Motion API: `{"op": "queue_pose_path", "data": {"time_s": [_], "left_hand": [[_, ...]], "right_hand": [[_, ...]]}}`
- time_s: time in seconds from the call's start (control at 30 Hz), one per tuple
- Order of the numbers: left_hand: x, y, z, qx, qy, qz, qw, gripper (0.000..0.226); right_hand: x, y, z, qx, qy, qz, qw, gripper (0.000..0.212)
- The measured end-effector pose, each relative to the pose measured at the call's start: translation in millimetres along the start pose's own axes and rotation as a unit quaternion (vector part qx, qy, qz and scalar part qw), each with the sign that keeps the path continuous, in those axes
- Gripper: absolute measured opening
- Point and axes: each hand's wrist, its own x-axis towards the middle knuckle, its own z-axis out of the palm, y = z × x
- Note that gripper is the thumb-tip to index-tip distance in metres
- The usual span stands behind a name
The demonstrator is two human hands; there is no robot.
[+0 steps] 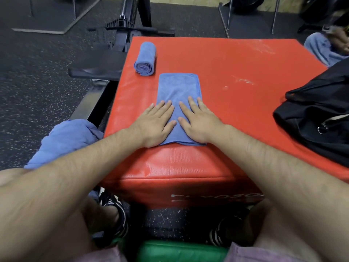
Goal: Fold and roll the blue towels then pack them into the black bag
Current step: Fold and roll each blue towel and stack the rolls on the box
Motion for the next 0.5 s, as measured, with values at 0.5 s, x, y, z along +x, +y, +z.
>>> {"op": "queue_pose_path", "data": {"time_s": [0.5], "left_hand": [[-39.6, -14.2, -25.5, -0.157, 0.010, 0.198, 0.968, 0.038]], "right_hand": [[-51.9, 18.7, -22.5, 0.035, 0.018, -0.271, 0.962, 0.021]]}}
